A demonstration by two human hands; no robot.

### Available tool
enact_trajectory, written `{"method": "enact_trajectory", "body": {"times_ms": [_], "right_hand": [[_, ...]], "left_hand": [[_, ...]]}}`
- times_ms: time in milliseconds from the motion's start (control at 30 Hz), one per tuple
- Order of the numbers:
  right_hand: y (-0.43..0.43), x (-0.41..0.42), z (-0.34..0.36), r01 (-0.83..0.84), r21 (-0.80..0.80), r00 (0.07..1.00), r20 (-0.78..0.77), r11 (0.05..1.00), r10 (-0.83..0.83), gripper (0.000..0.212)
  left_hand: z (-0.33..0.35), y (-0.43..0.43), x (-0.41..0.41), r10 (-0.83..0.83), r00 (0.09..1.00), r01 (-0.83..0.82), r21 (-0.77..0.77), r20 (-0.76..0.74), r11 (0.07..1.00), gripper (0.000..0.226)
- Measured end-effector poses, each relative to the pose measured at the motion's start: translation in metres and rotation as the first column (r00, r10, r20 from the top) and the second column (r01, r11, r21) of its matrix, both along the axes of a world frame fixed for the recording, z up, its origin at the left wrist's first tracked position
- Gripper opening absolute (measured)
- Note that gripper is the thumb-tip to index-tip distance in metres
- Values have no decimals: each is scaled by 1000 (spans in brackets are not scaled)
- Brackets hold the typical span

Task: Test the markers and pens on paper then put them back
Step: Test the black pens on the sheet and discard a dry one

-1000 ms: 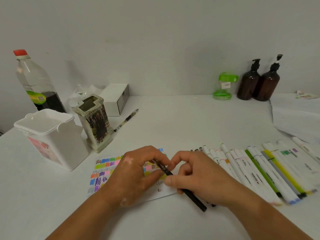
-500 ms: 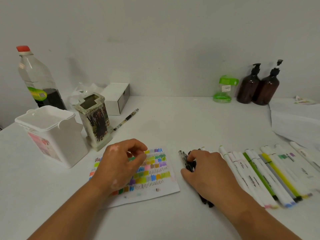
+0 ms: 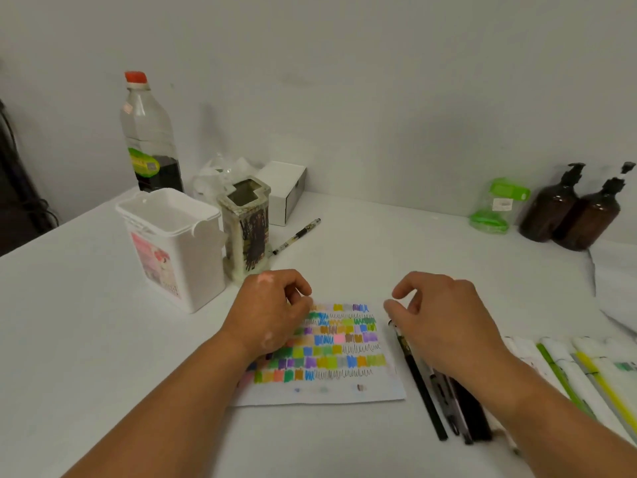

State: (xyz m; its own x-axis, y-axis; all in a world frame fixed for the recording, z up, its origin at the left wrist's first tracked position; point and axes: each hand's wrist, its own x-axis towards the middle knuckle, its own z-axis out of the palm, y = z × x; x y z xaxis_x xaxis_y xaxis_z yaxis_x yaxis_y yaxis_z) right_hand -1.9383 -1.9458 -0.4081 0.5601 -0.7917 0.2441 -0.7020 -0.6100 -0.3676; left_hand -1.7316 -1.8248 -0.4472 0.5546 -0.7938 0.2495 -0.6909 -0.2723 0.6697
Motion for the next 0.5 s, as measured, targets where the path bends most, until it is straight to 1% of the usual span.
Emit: {"method": "enact_trajectory", "body": {"times_ms": [67,100,200,267,367,467,500], "right_hand": [[-12,34,12,-106,-47,994,-37,993,104,9],[-19,52,16,-155,-72,986,-75,985,150,13],[-37,108,15,-268,-161,943,-246,950,224,22],[-45,140,7,-339,-215,901,-354,916,250,23],[-52,177,-5,-426,-212,845,-440,880,303,31],[-56,202,-16,-501,-188,800,-473,845,370,48],[-57,209,-19,-517,-174,790,-475,838,389,51]], "left_hand": [[-1,-2,1,-7,1000,7,22,-4,1000,6],[-2,-3,1,-11,1000,11,32,-13,999,7],[-3,-5,2,-6,1000,7,42,-23,999,7],[-5,-5,5,5,1000,-5,12,-7,1000,8],[-6,-4,8,17,1000,-17,-29,8,999,9],[-7,-5,9,28,999,-26,-57,21,998,9],[-8,-5,9,33,999,-31,-64,25,997,9]]}}
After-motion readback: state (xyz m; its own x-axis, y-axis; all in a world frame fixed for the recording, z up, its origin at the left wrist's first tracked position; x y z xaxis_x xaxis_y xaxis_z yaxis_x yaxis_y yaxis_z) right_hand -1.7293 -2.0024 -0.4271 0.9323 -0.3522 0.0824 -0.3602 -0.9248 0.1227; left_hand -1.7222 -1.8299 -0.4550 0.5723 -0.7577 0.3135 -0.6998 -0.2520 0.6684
